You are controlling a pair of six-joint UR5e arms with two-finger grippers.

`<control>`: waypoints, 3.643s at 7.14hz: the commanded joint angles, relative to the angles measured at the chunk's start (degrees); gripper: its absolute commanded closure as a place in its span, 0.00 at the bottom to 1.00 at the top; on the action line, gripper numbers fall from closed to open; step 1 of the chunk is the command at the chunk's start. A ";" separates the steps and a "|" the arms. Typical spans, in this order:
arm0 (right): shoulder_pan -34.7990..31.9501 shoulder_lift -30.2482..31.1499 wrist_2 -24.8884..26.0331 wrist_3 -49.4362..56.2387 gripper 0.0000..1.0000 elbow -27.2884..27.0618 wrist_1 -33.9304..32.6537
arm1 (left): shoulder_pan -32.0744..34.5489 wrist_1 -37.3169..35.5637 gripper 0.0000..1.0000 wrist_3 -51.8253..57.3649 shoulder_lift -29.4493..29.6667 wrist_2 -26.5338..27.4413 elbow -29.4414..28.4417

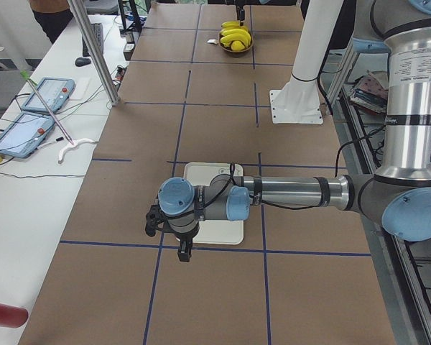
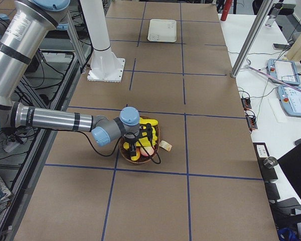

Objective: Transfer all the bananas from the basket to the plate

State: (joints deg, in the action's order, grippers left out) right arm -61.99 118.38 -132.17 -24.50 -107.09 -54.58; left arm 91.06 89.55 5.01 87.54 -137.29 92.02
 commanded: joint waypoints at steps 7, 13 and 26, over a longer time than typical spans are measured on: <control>1.70 -0.52 -0.46 -0.02 0.18 0.30 0.26 | 0.00 -0.08 0.00 0.09 0.09 0.09 -0.18; 1.09 0.19 0.07 0.68 0.94 0.21 0.61 | -0.09 -0.08 0.00 0.09 0.27 0.00 -0.88; -31.35 -15.76 -8.19 34.96 1.00 -12.62 -47.33 | -0.09 -0.08 0.00 0.09 0.09 -0.17 -0.62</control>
State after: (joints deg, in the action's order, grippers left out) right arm -92.18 108.52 -140.49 8.69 -119.48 -94.78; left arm 90.97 89.47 5.07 87.64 -137.39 91.25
